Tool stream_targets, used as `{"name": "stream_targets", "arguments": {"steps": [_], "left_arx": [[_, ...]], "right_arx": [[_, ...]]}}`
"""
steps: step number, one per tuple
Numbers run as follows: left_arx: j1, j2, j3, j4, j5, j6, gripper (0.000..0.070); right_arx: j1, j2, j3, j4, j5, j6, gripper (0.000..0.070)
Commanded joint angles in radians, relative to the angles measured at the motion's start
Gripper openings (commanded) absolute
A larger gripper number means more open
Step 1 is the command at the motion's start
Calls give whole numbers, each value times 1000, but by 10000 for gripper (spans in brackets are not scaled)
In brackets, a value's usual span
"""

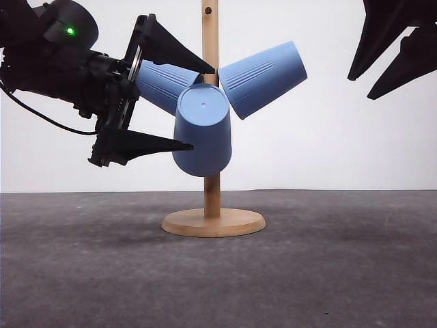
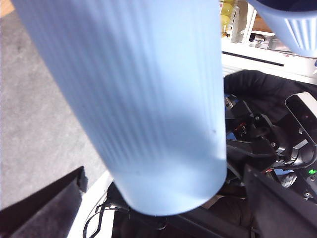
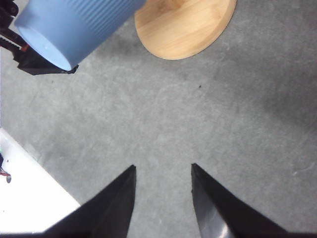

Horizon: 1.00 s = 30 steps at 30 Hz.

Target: Place three cups

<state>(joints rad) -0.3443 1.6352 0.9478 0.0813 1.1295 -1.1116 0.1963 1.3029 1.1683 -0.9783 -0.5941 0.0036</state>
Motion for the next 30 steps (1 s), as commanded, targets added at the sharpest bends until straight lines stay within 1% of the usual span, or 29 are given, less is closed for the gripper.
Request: {"name": "stream_targets", "arguments": {"steps": [1,5,8,9,11,12,13,14,16,19,22,24,26,30], "left_arx": [[1,-13,10,7,18,24,638],[1,-45,10,-13,23,51,638],[12,-104,10,-67,11,108,636],[18,-133,10,-98,-5,142,632],[33,-198,10,-174,-62,225,624],[41,-234,10,-216,-102,277,605],[51,-270,10,-261,-144,333,570],[63,-308,10,-309,-188,392,520],[89,-380,10,-406,-290,516,489],[133,-473,10,-530,-441,699,485],[183,-550,9,-607,-572,847,486],[215,-595,9,-632,-627,922,486],[242,-635,8,-642,-657,983,486],[273,-703,-7,-626,-666,1055,486]], "right_arx": [[5,11,18,4,1,-11,223],[5,11,18,2,1,-11,222],[5,10,18,-8,1,-12,223],[5,10,18,-12,1,-13,222],[5,9,18,-19,1,-19,222],[5,7,18,-21,1,-23,222],[5,5,18,-22,4,-28,222],[5,2,18,-23,10,-34,222],[5,-8,17,-22,51,-43,222],[5,-31,14,-11,131,-46,222],[5,-69,-14,43,181,-46,222],[5,-110,-59,104,213,-46,222],[5,-156,-115,174,236,-45,222],[5,-249,-238,312,263,-16,223]]}}
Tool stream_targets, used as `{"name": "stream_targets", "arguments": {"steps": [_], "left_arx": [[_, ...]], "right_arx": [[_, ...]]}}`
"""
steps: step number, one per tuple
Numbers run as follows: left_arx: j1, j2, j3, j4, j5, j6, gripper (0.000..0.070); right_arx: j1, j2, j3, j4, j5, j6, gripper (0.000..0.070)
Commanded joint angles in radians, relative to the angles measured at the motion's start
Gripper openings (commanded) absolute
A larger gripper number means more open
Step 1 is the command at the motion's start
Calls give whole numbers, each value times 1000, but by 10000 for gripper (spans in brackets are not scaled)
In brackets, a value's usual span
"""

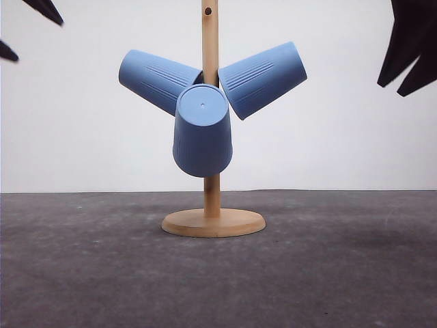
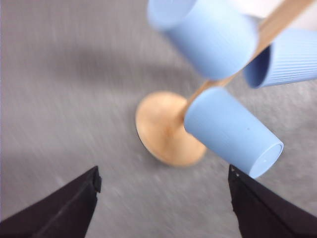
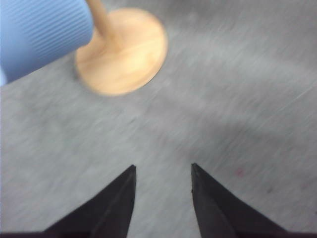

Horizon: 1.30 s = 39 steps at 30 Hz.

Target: Place three cups

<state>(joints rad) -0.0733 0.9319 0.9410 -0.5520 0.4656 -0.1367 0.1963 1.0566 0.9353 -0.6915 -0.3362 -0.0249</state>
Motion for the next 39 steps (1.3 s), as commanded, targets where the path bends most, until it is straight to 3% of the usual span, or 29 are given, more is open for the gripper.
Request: {"name": "stream_targets", "arguments": {"steps": [1,9,10,11,12,13,15,20,32,35,39], "left_arx": [[3,-13,-8,10,-2,94,486],[3,-49,-80,-26,-2,117,471],[3,-49,-80,-34,-1,117,435],[3,-49,-80,-37,-1,116,354],[3,-49,-80,-38,-1,108,173],[3,-50,-80,-37,-1,100,51],[3,-50,-80,-38,-1,90,8],[3,-57,-80,-94,13,77,0],[2,-82,-86,-77,14,78,0],[2,-160,-166,26,10,156,0],[11,-364,-409,286,-160,188,0]], "right_arx": [[5,-23,-30,51,17,14,223],[5,-90,-114,94,50,14,222],[5,-91,-114,88,48,14,205],[5,-91,-113,83,49,14,166],[5,-91,-113,83,49,14,63],[5,-91,-113,84,51,14,3],[5,-91,-113,87,52,14,10],[5,-91,-113,71,49,13,10],[5,-91,-113,71,49,13,10],[5,-91,-113,71,49,13,10],[5,-91,-113,72,49,14,10]]}}
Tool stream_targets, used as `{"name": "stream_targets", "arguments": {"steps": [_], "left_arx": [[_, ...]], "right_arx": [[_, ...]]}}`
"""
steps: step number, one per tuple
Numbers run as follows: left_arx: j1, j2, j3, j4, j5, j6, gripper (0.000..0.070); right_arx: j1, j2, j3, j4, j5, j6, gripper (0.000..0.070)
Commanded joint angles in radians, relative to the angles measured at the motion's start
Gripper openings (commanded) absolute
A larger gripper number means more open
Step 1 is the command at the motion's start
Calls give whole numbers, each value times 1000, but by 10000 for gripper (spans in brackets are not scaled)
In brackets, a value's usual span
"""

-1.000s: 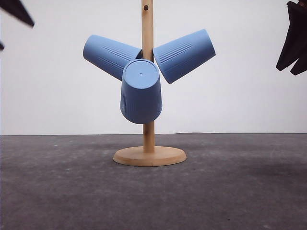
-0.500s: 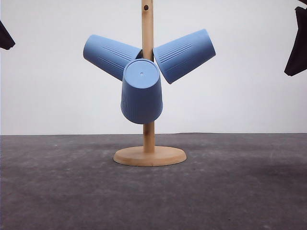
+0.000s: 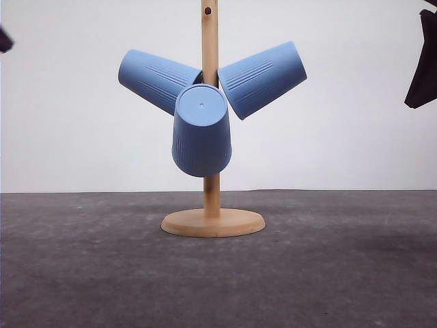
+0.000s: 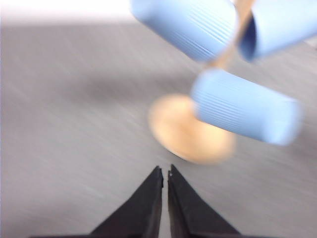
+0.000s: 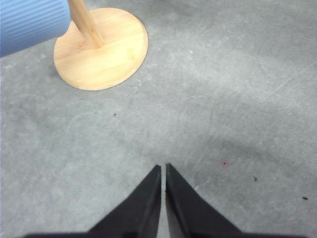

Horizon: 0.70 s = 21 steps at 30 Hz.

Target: Place three cups

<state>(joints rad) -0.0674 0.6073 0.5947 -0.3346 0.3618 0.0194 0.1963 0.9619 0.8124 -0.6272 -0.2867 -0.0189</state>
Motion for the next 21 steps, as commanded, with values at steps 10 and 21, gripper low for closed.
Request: {"name": "stream_targets", "arguments": {"steps": [10,21], "left_arx": [[50,-522,-494,156,-310,-29,0],[59,-605,-582,150,-310,-62,0]], "right_arx": [[4,4,10,7,-1,7,10],[5,4,10,8,-1,8,10]]}}
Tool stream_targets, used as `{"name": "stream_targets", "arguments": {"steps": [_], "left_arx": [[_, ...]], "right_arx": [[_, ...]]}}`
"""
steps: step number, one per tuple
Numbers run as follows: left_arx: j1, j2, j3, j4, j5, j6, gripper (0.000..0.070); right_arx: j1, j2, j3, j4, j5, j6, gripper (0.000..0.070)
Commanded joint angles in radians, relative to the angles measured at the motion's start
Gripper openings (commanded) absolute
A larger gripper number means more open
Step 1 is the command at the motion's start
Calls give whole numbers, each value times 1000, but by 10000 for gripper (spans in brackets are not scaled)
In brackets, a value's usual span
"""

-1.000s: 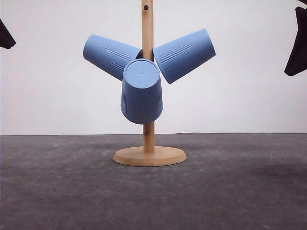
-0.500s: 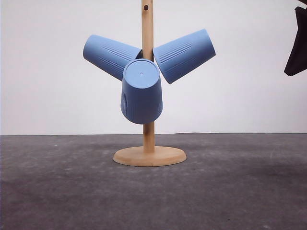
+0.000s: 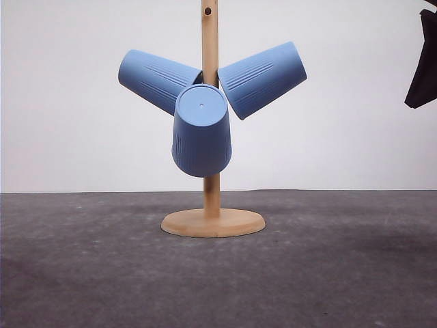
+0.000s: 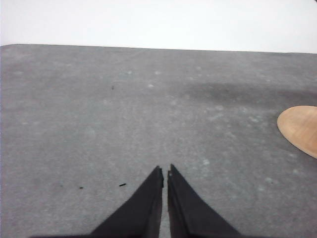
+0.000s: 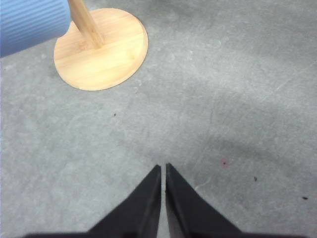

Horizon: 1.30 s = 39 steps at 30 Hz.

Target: Place three cups

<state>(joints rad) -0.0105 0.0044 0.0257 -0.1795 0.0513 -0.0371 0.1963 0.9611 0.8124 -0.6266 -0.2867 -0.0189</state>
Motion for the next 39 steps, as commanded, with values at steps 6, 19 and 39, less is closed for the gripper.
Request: {"name": "stream_targets", "arguments": {"steps": [6,19,39], "left_arx": [[2,0,-13,-5,0,-5,0],[2,0,-13,-5,0,-5,0],[2,0,-13,-5,0,-5,0]], "right_arx": [[5,5,10,7,-1,7,10],[-16,-51,-11,67,87,-78,9],[-211,-904,-801,529,367,-26,10]]}}
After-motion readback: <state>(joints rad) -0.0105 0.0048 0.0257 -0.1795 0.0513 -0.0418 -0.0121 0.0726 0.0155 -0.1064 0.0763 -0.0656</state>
